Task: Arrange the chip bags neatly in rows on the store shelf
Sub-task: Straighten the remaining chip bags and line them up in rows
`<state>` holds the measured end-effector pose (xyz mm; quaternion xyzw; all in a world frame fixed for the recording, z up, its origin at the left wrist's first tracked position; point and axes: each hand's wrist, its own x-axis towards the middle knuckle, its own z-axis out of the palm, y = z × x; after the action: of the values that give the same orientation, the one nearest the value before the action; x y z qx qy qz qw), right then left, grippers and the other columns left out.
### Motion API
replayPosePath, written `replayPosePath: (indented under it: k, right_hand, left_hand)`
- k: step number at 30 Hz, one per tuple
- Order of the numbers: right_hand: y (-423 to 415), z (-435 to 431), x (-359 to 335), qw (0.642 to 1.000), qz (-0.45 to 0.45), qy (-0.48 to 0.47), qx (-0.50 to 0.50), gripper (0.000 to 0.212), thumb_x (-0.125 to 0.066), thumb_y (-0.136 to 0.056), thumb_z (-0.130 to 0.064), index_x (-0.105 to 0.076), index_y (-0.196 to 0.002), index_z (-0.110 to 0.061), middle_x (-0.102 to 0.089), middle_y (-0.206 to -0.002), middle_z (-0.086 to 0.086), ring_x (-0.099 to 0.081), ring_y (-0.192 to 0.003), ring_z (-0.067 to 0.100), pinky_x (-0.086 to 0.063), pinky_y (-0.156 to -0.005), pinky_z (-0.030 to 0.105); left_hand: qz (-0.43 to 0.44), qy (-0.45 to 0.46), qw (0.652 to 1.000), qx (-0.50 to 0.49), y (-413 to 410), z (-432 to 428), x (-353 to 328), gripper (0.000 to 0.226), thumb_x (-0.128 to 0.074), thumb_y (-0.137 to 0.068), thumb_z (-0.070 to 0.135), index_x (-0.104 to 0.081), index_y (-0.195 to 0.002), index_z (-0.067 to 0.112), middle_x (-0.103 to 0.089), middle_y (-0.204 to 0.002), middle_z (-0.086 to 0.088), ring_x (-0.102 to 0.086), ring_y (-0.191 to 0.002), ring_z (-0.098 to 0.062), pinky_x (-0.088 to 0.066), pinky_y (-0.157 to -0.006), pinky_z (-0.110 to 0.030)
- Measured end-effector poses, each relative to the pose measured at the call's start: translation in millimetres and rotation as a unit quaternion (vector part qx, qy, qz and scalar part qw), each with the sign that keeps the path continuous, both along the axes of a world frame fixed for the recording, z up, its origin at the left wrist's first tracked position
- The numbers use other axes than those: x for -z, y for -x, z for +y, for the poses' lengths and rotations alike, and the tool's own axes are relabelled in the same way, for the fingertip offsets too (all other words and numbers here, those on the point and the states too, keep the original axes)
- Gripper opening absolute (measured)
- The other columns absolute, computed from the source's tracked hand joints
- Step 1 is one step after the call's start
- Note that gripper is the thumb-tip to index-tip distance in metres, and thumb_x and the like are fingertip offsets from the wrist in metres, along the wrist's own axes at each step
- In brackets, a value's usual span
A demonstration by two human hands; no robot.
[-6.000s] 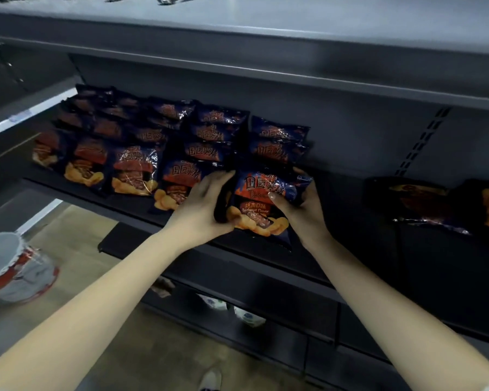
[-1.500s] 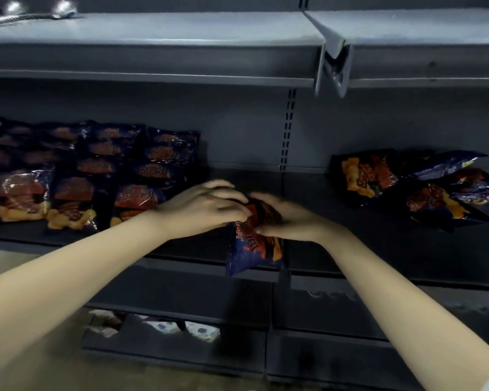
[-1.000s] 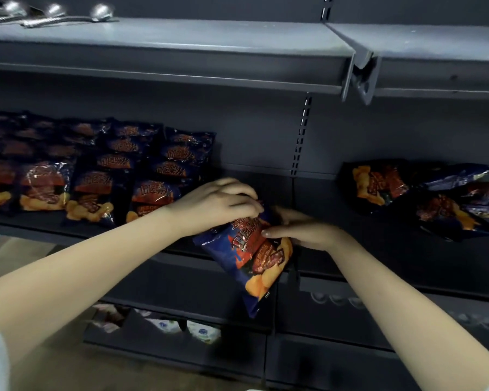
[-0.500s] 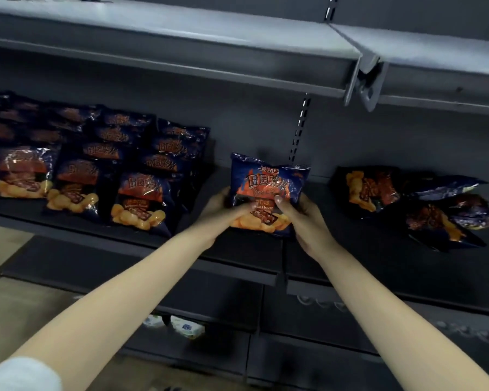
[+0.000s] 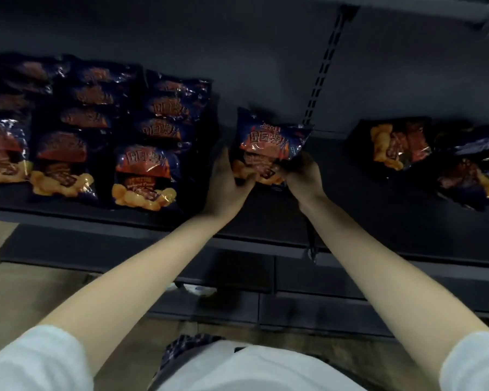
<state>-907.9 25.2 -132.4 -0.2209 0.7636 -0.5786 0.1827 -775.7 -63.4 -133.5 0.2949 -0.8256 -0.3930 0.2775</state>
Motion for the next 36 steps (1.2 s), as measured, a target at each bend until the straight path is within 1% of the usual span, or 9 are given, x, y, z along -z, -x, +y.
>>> replayPosePath:
  k: [4,6,10,15,22,26,28,32,36]
  right_hand:
    - [19.6,-38.4,-3.4,0.997,0.025,-0.052,0.042,0.032,-0.063,-0.086,-0.018,-0.052,-0.116,-0.015,-0.062,-0.099,-0.004,-0.061,-0.096,0.016,-0.045,-0.063,0.017]
    - [25.4,-57.6,-5.0,0.998,0.024,-0.050,0.039,0.041,-0.062,-0.087,-0.018,-0.049,-0.126,-0.017,-0.061,-0.112,-0.001,-0.059,-0.101,0.015,-0.045,-0.071,0.020]
    - [30.8,-91.7,-6.8,0.997,0.016,-0.062,0.047,0.052,-0.062,-0.086,-0.018,-0.043,-0.134,-0.019,-0.060,-0.121,-0.001,-0.058,-0.108,0.017,-0.049,-0.085,0.031]
    - [25.7,-117.8,-7.6,0.997,0.025,-0.061,0.044,0.051,-0.057,-0.087,-0.013,-0.041,-0.135,-0.018,-0.059,-0.123,0.002,-0.057,-0.106,0.018,-0.049,-0.083,0.031]
    - [16.5,-126.5,-1.1,0.993,0.067,-0.057,0.077,0.057,-0.056,-0.089,-0.010,-0.032,-0.141,-0.016,-0.052,-0.135,0.007,-0.049,-0.123,0.024,-0.039,-0.087,0.025]
    - [13.8,-121.5,5.9,0.994,0.066,-0.017,0.090,0.060,-0.058,-0.086,-0.008,-0.034,-0.140,-0.016,-0.049,-0.137,0.005,-0.046,-0.126,0.023,-0.042,-0.101,0.034]
    - [15.9,-111.6,6.6,0.993,0.063,-0.006,0.098,0.063,-0.061,-0.084,-0.011,-0.033,-0.141,-0.016,-0.047,-0.137,0.007,-0.046,-0.126,0.022,-0.041,-0.103,0.036]
    - [26.8,-75.2,4.1,0.989,0.083,0.002,0.119,0.067,-0.066,-0.087,-0.027,-0.031,-0.142,-0.014,-0.046,-0.137,0.008,-0.047,-0.124,0.018,-0.040,-0.097,0.024]
    - [42.3,-21.8,0.9,0.983,0.103,0.009,0.150,0.065,-0.065,-0.087,-0.029,-0.032,-0.141,-0.016,-0.047,-0.135,0.005,-0.046,-0.124,0.015,-0.039,-0.097,0.022]
  left_hand:
    - [-0.120,0.103,0.987,0.020,-1.7,-5.2,17.7,0.073,-0.051,-0.092,0.035,-0.012,-0.148,0.008,-0.015,-0.154,-0.014,-0.016,-0.142,-0.027,-0.015,-0.114,-0.029]
    - [-0.190,0.160,0.968,0.040,-1.7,-6.7,27.0,0.068,-0.040,-0.095,0.041,-0.012,-0.149,0.009,-0.013,-0.156,-0.014,-0.011,-0.143,-0.029,-0.011,-0.117,-0.036]
    - [-0.257,0.184,0.946,0.073,2.6,-7.2,28.2,0.066,-0.029,-0.097,0.046,-0.011,-0.149,0.009,-0.008,-0.157,-0.013,-0.005,-0.144,-0.031,-0.007,-0.117,-0.041]
    - [-0.276,0.199,0.936,0.089,1.7,-8.3,25.4,0.066,-0.027,-0.097,0.046,-0.012,-0.148,0.007,-0.007,-0.157,-0.016,-0.003,-0.144,-0.032,-0.005,-0.117,-0.042]
    - [-0.276,0.204,0.934,0.095,1.9,-8.4,24.2,0.066,-0.029,-0.097,0.046,-0.016,-0.147,0.006,-0.011,-0.156,-0.017,-0.005,-0.143,-0.034,-0.005,-0.116,-0.043]
    - [-0.272,0.212,0.934,0.091,0.9,-9.0,24.5,0.065,-0.029,-0.097,0.046,-0.017,-0.147,0.006,-0.014,-0.155,-0.017,-0.007,-0.143,-0.033,-0.006,-0.116,-0.043]
    - [-0.272,0.212,0.934,0.091,1.5,-8.3,24.6,0.064,-0.029,-0.097,0.045,-0.017,-0.147,0.006,-0.014,-0.155,-0.017,-0.007,-0.143,-0.033,-0.005,-0.116,-0.043]
    - [-0.276,0.209,0.934,0.094,4.2,-7.1,25.0,0.064,-0.029,-0.097,0.045,-0.015,-0.148,0.009,-0.013,-0.155,-0.016,-0.006,-0.144,-0.032,-0.003,-0.116,-0.043]
    - [-0.246,0.213,0.942,0.085,16.3,-4.6,25.5,0.063,-0.035,-0.095,0.043,-0.021,-0.147,0.010,-0.023,-0.153,-0.014,-0.016,-0.142,-0.031,-0.009,-0.117,-0.044]
